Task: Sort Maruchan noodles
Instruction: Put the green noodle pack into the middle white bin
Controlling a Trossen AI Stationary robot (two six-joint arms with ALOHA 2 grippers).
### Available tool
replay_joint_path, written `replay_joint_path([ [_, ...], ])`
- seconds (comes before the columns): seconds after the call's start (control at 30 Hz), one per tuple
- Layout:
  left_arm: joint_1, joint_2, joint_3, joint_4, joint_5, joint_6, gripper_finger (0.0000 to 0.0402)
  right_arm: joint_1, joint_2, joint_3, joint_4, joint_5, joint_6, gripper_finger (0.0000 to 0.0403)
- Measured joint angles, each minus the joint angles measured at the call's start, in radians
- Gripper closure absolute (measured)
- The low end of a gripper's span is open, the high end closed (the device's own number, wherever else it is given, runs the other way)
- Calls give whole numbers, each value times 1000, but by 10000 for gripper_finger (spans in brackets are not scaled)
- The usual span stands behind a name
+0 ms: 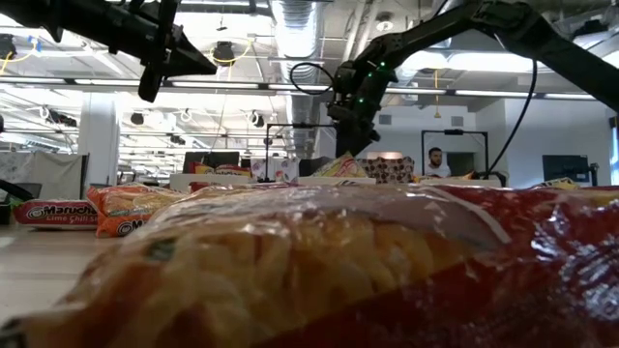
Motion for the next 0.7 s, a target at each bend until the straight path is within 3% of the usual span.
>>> replay_joint_path([
  [0.17, 0, 0, 0, 2, 0, 0, 401, 1, 0, 0, -42, 1, 0, 217],
  [0.53, 0, 0, 0, 2, -1, 0, 401, 13, 0, 0, -40, 5, 7, 379],
  [0.7, 0, 0, 0, 2, -1, 0, 401, 14, 0, 0, -38, 5, 13, 393],
])
